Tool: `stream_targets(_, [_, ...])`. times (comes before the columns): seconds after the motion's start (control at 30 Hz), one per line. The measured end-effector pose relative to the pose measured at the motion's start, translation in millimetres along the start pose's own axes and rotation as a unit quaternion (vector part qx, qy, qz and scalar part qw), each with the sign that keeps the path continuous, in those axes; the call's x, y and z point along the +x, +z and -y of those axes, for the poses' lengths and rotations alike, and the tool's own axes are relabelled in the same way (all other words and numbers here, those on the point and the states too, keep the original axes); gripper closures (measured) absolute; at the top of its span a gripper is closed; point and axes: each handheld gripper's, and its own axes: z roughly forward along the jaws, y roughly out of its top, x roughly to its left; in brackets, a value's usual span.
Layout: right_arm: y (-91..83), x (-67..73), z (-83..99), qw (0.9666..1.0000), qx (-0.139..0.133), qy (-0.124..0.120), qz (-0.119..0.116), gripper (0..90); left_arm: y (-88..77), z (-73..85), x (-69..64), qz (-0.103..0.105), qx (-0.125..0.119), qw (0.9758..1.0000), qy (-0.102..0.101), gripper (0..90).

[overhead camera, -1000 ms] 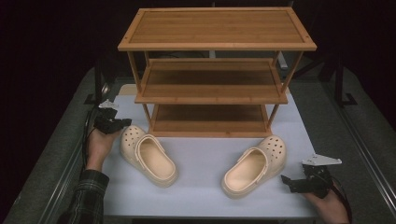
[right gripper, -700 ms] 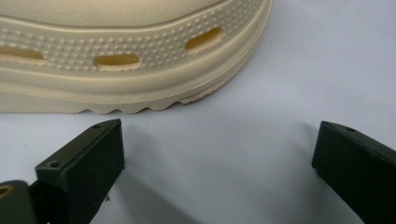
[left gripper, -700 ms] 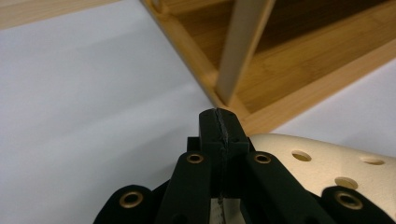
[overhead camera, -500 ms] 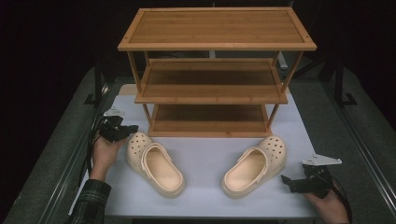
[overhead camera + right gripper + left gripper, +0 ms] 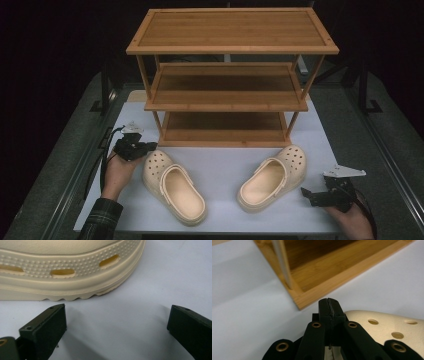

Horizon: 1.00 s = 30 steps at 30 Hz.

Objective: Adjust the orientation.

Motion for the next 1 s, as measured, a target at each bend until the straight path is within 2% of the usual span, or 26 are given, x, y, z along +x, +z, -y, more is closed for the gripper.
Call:
stream_targets(0.1, [0.0,0.0,0.0,1.0,0.0,0.0,0.0,1.9,0.1,-0.6,-4.4,-0.001,0.002,1.0,0.007,90.0])
stream_targets(0.23, [0.0,0.0,0.0,1.0,0.0,0.0,0.0,2.0,-4.9,0.5,-0.2,0.003,-0.004,1.0,0.001,90.0])
stream_targets(0.33, [-0.1,0.0,0.2,1.0,-0.001,0.0,0.0,1.9,-22.7,7.4,1.6,-0.001,-0.015,0.9999,-0.005,90.0])
stream_targets(0.5, [-0.1,-0.1,0.2,1.0,-0.001,0.0,-0.001,2.0,-39.4,23.4,-1.8,0.001,-0.016,0.9999,-0.002,90.0])
stream_targets(0.7, [-0.1,0.0,0.1,1.0,-0.001,0.0,0.0,1.9,-49.0,38.0,-10.1,0.005,-0.014,0.9999,0.0,90.0])
stream_targets(1.0, [-0.2,-0.1,0.1,1.0,0.0,-0.001,0.0,1.9,-60.7,61.0,-32.9,0.01,0.0,0.9998,0.018,90.0])
